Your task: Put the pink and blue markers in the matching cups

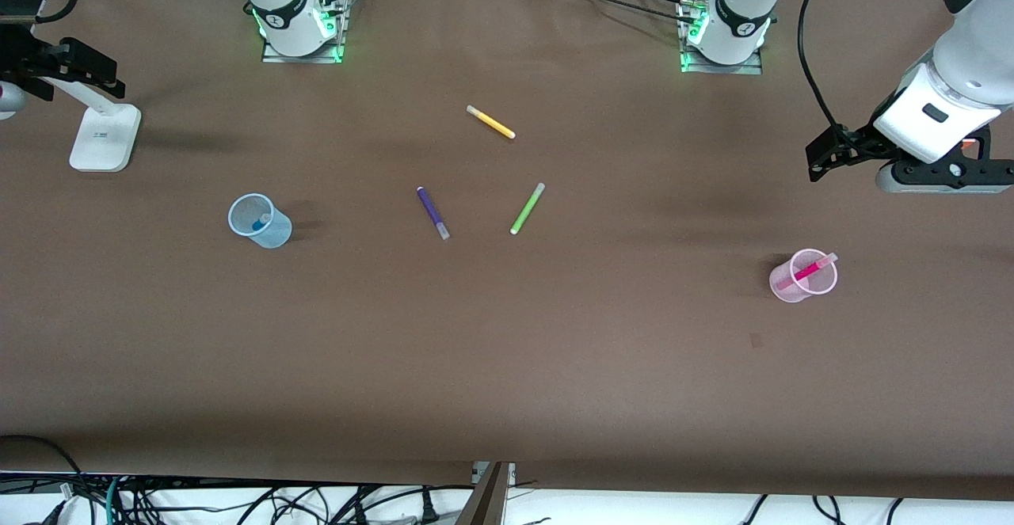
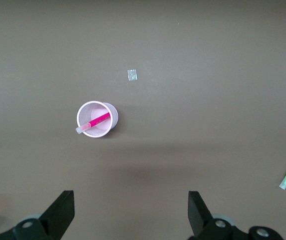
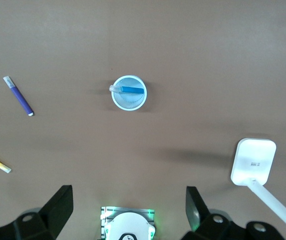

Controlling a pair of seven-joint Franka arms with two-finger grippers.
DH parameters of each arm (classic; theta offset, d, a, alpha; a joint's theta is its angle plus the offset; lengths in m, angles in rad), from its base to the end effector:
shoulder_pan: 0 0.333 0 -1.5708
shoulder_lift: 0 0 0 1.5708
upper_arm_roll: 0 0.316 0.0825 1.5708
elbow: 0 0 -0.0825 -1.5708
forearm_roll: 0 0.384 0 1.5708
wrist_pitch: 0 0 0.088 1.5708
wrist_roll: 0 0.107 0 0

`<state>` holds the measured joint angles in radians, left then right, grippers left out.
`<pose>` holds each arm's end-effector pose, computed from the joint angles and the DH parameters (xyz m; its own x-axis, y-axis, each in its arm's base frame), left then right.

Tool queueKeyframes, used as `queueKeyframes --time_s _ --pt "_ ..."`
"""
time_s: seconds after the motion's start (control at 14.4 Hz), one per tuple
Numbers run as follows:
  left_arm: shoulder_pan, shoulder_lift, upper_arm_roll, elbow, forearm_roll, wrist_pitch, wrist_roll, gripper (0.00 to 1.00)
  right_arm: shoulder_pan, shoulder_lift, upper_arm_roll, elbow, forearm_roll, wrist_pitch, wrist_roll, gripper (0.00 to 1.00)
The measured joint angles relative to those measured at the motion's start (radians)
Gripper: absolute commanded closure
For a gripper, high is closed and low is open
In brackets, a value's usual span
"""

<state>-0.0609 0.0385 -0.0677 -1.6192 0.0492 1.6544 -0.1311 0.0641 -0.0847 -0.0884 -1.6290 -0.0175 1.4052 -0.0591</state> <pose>0.5679 -0.0678 0.5873 1.0000 -0.0017 0.0028 -0.0016 -0.9989 -0.0464 0.5093 -0.0165 0.6291 0.9897 0.0335 -0.1393 0.0341 -0.9994 0.0018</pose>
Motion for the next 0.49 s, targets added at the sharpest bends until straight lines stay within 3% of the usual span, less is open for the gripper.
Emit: queueKeyframes --time_s 0.49 --pt "0.0 0.04 0.003 0.051 -0.002 -0.031 -0.001 0.0 -0.009 0.036 0.025 0.034 0.0 -0.032 0.042 0.0"
